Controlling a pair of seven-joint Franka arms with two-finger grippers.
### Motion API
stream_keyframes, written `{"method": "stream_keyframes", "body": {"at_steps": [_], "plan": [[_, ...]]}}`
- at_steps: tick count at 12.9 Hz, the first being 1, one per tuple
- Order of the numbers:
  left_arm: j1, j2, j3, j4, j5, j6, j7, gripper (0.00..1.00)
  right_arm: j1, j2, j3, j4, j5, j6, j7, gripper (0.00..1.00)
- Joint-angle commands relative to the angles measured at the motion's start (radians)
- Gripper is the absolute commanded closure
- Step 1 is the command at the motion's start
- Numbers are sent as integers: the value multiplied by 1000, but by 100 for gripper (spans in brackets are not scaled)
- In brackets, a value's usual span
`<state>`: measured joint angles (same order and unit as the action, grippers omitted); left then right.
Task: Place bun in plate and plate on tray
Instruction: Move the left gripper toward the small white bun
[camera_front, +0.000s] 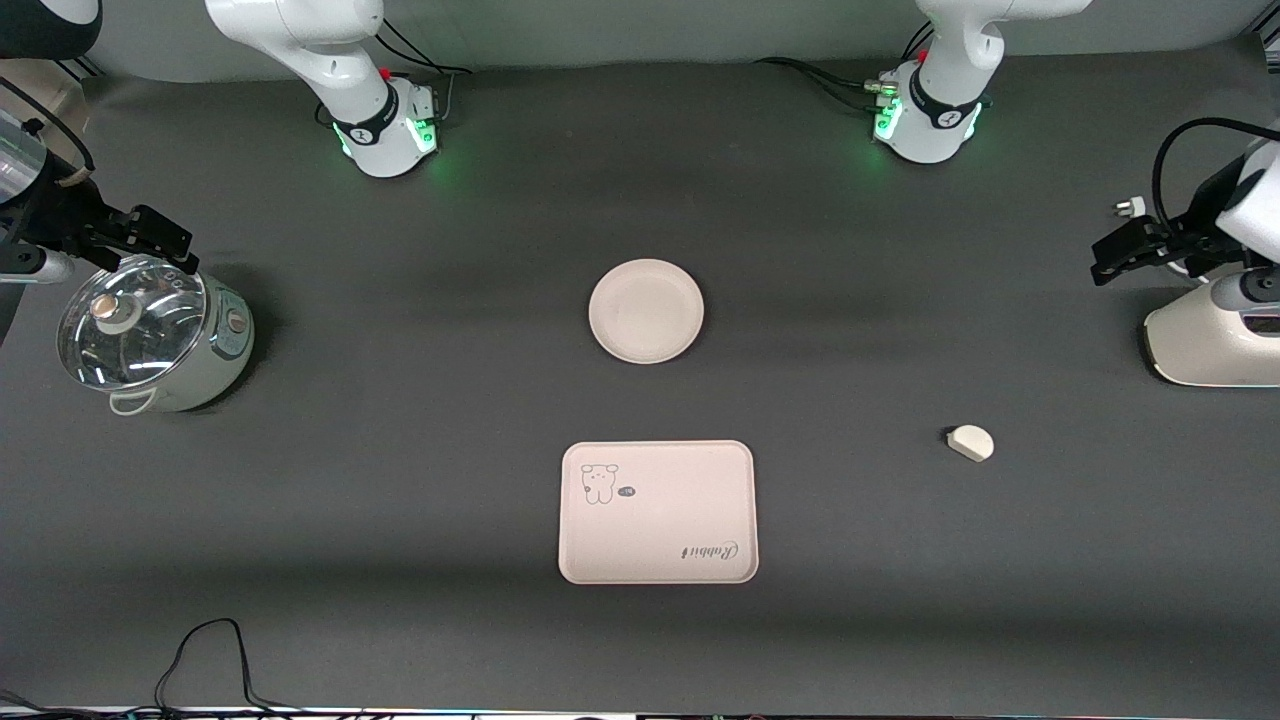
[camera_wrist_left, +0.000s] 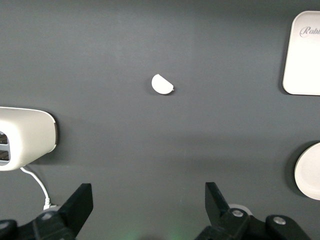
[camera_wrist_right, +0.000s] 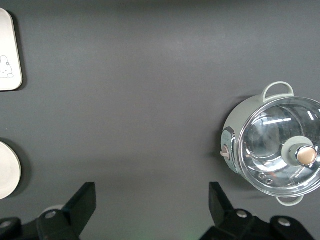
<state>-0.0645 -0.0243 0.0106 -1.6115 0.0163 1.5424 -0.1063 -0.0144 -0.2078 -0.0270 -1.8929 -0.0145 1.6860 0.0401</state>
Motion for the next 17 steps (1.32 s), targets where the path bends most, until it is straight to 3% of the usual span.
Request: {"method": "stream_keyframes", "body": {"at_steps": [1, 12, 17], "plan": [[-6, 4, -4, 31, 2, -37, 17, 0, -1, 5, -1, 12, -19, -58, 10, 0], [2, 20, -4, 32, 2, -58, 14, 0, 48, 31, 9, 20, -5, -68, -14, 0], [2, 82, -6, 36, -13, -42, 47, 0, 50, 80, 10, 49, -4, -55, -12, 0]]}}
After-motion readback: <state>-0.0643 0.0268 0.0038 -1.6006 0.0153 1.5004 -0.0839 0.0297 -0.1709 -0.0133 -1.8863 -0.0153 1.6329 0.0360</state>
